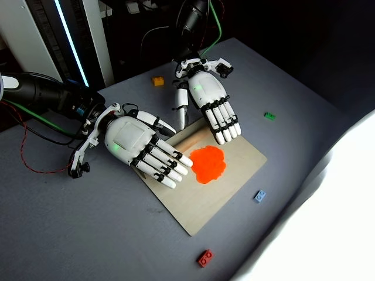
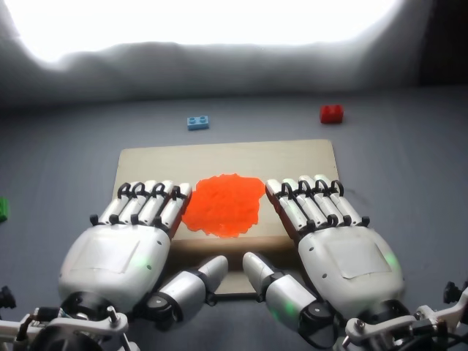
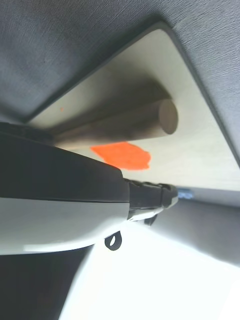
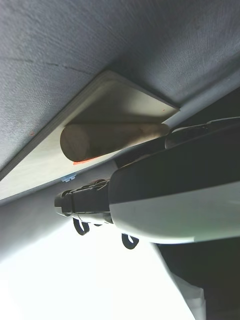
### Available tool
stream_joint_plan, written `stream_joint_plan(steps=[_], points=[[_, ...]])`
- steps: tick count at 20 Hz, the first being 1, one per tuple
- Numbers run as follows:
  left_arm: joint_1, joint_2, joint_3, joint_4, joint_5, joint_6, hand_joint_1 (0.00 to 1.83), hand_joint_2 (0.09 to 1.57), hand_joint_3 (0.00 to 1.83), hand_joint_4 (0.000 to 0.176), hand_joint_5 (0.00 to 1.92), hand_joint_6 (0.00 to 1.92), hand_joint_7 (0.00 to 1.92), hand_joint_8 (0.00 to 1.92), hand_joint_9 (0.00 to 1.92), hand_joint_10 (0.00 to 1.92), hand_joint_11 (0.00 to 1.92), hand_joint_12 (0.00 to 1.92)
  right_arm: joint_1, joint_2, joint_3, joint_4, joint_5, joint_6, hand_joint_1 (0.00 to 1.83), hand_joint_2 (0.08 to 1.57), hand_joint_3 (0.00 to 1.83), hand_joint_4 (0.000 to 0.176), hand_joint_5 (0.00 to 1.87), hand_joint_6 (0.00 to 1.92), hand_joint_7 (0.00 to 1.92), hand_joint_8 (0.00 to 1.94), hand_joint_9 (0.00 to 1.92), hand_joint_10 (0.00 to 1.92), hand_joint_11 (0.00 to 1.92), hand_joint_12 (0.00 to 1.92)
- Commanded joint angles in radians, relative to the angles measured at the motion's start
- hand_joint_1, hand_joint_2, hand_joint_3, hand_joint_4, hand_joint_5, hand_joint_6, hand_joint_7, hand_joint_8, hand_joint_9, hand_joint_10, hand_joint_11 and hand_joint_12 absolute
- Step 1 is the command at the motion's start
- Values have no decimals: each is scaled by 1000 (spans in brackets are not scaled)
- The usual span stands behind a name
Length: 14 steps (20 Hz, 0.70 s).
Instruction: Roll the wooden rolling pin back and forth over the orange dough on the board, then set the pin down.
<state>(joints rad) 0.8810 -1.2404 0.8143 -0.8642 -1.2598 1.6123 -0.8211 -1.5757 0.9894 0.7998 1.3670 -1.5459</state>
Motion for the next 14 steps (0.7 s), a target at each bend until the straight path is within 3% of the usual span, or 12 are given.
stream_joint_plan(steps=[1,8,9,14], points=[[1,-5,7,67,-93,-10,0,1299,3,0,16,0,26,0,5,1,0,74,10,-3,7,-82,87,0,0,1313,59,0,55,45,51,0,9,2,0,0],[21,-36,26,67,-93,-22,0,1283,0,0,5,0,17,0,7,1,0,95,10,-30,43,-82,77,-1,0,1317,57,0,51,41,53,1,1,0,0,0],[23,-40,29,67,-95,-22,0,1301,5,0,0,0,0,0,0,0,0,67,10,-31,46,-82,75,-1,0,1387,89,0,20,27,11,0,0,0,0,0],[25,-51,44,64,-98,-27,0,1310,6,0,0,0,0,0,0,0,0,39,10,-43,55,-82,69,-1,0,1409,97,0,18,25,7,1,0,0,0,0]])
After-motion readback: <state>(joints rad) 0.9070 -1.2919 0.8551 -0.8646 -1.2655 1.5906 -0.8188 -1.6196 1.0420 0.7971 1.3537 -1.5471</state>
